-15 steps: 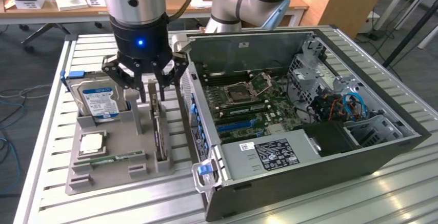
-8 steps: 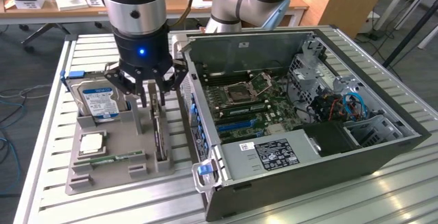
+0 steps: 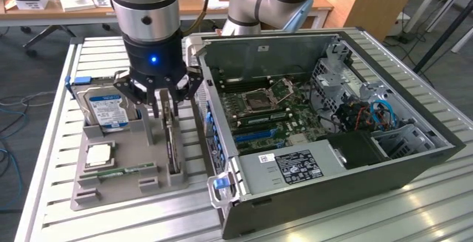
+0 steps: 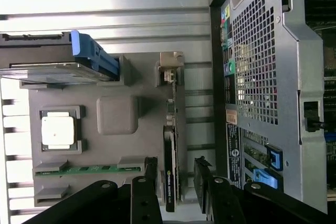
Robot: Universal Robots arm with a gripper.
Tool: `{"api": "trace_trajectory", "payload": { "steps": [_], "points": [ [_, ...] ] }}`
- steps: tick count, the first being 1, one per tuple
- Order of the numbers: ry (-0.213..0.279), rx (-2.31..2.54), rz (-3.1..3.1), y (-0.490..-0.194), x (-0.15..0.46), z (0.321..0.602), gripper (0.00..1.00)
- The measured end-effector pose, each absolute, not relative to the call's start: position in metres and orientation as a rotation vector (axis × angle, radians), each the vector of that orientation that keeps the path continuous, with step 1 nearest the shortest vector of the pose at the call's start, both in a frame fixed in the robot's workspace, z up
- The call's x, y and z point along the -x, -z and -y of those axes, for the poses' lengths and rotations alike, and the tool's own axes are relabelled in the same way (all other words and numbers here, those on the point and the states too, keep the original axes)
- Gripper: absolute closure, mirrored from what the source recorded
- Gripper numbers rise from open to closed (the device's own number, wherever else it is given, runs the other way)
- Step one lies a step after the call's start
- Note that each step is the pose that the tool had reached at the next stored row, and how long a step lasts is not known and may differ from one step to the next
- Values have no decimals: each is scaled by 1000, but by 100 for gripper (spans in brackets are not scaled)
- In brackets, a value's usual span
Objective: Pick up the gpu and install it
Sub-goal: 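Pick up the gpu and move the gpu toward the slot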
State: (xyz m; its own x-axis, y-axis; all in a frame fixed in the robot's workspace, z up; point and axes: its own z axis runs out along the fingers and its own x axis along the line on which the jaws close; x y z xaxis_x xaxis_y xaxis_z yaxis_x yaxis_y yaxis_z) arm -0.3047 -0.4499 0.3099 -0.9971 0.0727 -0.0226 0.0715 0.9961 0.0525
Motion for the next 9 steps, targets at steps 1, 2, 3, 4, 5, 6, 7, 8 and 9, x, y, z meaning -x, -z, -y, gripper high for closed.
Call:
{"api": "trace_trajectory", "payload": {
  "steps": [1, 2, 3, 4, 5, 6, 7, 8, 9],
  "points": [
    [-80, -112, -3114, -308, 305, 450, 59],
    [-80, -112, -3114, -306, 305, 450, 59],
    [-80, -112, -3114, -305, 305, 450, 59],
    [-80, -112, -3114, -303, 305, 450, 59],
    [-80, -112, -3114, -301, 305, 450, 59],
    [-80, -112, -3114, -299, 305, 450, 59],
    [-80, -112, -3114, -297, 305, 450, 59],
    [-80, -112, -3114, -295, 305, 450, 59],
    [-80, -112, -3114, -294, 305, 450, 59]
  ]
}}
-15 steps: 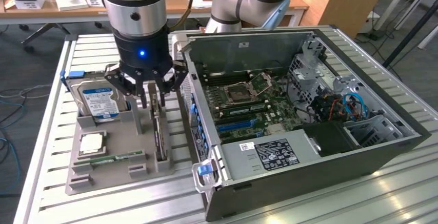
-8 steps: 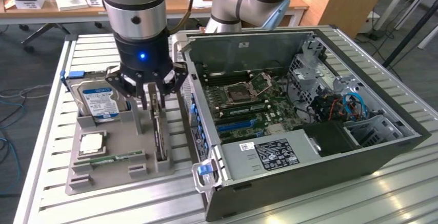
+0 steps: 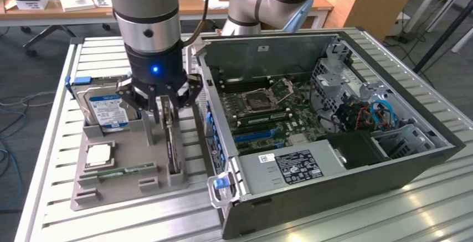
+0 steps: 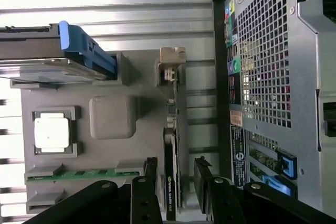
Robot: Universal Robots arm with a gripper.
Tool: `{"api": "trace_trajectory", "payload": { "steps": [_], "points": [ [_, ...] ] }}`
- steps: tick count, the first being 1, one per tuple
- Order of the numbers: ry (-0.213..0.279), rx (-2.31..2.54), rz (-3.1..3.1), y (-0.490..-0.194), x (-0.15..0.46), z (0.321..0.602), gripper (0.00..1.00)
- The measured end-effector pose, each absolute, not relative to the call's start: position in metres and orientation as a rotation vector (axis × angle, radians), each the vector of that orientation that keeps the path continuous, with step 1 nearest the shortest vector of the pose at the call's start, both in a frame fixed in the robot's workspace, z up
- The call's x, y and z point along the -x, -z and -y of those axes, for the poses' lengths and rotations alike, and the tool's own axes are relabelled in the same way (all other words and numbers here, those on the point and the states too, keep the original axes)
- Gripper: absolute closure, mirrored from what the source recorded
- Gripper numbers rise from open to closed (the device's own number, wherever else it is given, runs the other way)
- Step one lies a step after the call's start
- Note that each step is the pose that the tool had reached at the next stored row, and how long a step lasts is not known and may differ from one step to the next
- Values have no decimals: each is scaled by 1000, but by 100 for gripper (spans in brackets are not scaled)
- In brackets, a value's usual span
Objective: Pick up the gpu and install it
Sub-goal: 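Pick up the gpu and move the gpu toward the slot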
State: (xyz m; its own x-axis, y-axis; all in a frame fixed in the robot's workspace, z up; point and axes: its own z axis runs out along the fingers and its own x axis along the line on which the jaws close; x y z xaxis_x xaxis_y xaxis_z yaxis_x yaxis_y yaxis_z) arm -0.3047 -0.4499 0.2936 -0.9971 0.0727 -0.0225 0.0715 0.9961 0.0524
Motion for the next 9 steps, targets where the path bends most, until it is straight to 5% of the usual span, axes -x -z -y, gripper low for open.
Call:
{"api": "trace_trajectory", "payload": {
  "steps": [9],
  "points": [
    [-80, -112, -3114, -277, 305, 450, 59]
  ]
}}
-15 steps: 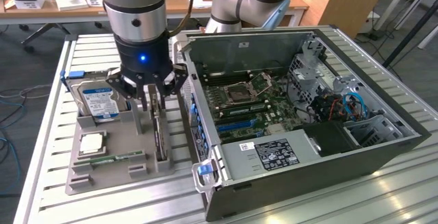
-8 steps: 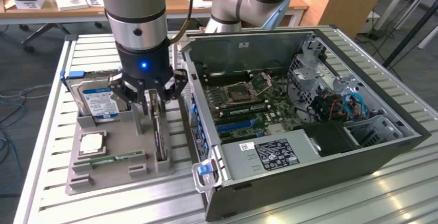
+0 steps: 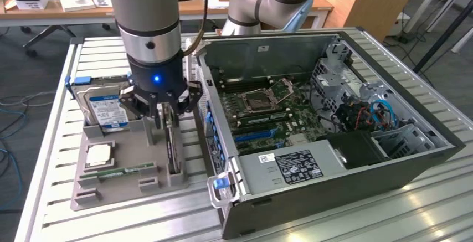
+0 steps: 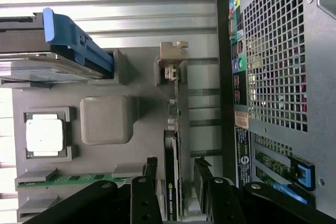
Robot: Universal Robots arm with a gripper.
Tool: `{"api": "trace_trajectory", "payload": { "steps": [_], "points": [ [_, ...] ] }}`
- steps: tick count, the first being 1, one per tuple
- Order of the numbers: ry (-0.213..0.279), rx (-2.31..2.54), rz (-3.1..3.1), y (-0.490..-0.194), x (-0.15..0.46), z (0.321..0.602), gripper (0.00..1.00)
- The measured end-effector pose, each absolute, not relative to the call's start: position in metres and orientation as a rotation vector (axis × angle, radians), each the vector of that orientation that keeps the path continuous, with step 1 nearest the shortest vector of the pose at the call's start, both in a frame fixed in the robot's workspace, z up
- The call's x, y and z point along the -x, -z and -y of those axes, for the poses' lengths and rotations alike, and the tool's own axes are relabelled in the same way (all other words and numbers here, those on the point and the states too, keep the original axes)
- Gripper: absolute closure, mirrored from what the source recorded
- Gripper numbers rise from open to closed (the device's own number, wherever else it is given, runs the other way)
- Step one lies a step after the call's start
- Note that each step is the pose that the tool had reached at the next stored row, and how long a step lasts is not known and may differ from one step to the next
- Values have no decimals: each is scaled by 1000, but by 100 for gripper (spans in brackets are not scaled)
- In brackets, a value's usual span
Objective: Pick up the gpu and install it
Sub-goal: 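Pick up the gpu and move the gpu toward the slot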
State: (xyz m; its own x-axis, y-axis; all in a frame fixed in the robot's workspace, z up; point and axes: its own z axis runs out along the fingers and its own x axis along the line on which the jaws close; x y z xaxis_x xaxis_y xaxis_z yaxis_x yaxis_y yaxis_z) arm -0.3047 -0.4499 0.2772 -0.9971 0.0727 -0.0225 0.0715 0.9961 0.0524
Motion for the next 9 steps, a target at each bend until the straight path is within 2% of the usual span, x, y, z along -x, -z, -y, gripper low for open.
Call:
{"api": "trace_trajectory", "payload": {
  "steps": [9],
  "points": [
    [-80, -113, -3114, -261, 305, 450, 59]
  ]
}}
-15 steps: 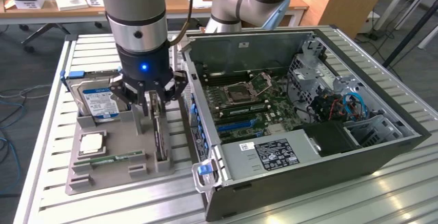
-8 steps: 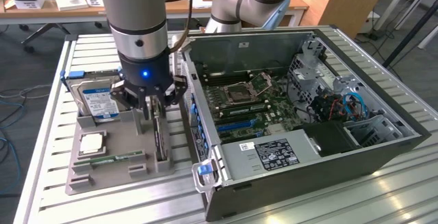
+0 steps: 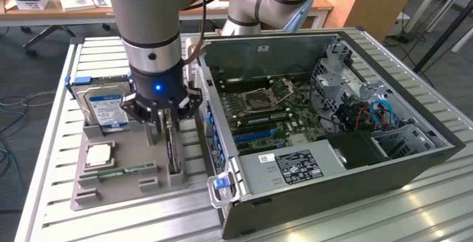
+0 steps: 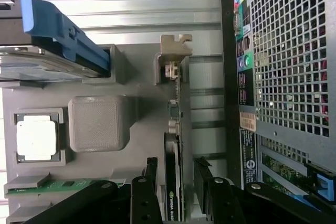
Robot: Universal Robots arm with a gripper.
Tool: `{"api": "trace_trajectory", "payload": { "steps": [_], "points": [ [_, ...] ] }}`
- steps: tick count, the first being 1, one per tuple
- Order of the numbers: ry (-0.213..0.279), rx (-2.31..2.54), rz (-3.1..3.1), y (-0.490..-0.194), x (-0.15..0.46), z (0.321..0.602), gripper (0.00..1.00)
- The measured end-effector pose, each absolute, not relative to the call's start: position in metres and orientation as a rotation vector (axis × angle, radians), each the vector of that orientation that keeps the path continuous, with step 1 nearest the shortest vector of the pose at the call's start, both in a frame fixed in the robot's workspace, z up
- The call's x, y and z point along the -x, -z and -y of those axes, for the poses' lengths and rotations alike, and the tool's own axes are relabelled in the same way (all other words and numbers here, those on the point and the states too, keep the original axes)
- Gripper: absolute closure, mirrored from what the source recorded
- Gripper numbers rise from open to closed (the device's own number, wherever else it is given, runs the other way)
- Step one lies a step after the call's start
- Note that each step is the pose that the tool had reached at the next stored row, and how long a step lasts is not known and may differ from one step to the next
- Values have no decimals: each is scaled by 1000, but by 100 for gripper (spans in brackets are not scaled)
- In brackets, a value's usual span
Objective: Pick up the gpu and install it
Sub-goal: 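Pick up the gpu and move the gpu toward the slot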
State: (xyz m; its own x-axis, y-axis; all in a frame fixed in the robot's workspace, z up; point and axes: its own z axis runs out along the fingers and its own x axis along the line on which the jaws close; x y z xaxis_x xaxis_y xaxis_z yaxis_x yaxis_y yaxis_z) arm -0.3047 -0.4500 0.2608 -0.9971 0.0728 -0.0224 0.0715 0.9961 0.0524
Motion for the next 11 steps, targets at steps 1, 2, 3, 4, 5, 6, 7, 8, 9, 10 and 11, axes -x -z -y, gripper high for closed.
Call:
{"api": "trace_trajectory", "payload": {
  "steps": [1, 2, 3, 4, 5, 6, 7, 8, 9, 10, 11],
  "points": [
    [-80, -113, -3114, -259, 305, 450, 59],
    [-80, -113, -3114, -257, 305, 450, 59],
    [-80, -112, -3114, -255, 305, 450, 59],
    [-80, -112, -3114, -253, 305, 450, 59],
    [-80, -112, -3114, -252, 305, 450, 59],
    [-80, -113, -3114, -250, 305, 450, 59],
    [-81, -113, -3114, -248, 305, 450, 59],
    [-80, -113, -3114, -247, 305, 450, 59],
    [-80, -113, -3114, -246, 305, 450, 59],
    [-80, -112, -3114, -246, 305, 450, 59],
    [-80, -113, -3114, -246, 305, 450, 59]
  ]
}}
